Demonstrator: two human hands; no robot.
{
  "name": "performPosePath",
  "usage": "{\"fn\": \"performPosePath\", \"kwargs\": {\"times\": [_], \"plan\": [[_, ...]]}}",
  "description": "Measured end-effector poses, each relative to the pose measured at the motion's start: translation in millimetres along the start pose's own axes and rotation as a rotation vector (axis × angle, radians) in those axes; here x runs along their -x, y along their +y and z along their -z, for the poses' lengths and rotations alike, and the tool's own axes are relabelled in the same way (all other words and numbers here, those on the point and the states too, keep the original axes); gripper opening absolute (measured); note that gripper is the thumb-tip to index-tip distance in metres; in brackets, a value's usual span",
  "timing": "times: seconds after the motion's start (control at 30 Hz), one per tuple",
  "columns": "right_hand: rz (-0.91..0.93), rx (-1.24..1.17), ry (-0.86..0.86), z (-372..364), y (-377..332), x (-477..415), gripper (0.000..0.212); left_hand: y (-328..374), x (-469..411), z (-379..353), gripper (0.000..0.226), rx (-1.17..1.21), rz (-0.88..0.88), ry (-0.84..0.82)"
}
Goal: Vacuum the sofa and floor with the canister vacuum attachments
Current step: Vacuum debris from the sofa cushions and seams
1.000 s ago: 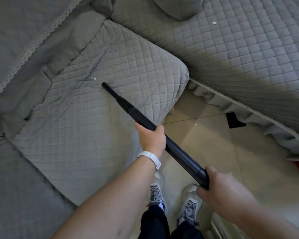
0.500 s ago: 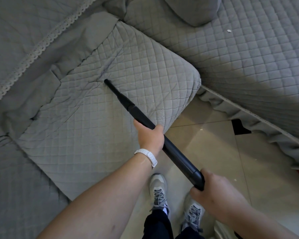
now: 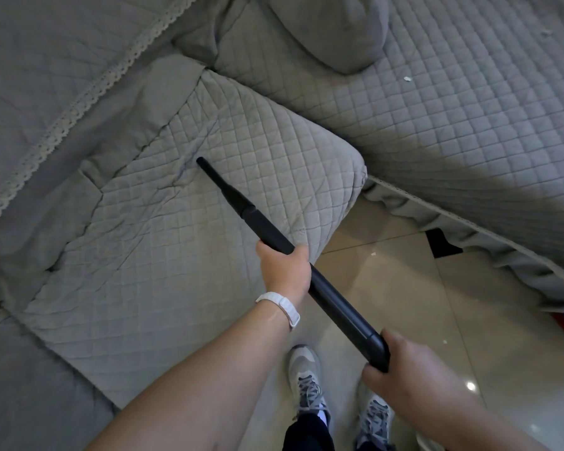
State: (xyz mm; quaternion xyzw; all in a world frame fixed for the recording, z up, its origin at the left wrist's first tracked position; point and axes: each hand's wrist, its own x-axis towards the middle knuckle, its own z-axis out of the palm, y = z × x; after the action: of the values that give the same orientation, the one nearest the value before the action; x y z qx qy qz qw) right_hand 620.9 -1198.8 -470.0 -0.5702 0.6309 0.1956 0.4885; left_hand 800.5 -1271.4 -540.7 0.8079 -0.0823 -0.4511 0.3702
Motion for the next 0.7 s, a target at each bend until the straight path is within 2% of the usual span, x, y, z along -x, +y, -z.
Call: {"fn": "performPosePath", "kwargs": {"times": [0.33, 0.7], "plan": [[-0.074, -0.092, 0.072, 21, 6, 11, 0.018, 22, 14, -35, 0.058, -0.057, -0.084, -0.106], [-0.175, -0.248, 0.132, 65, 61, 26, 0.023, 52, 63, -113, 0.071, -0.208, -0.148, -0.253]]}}
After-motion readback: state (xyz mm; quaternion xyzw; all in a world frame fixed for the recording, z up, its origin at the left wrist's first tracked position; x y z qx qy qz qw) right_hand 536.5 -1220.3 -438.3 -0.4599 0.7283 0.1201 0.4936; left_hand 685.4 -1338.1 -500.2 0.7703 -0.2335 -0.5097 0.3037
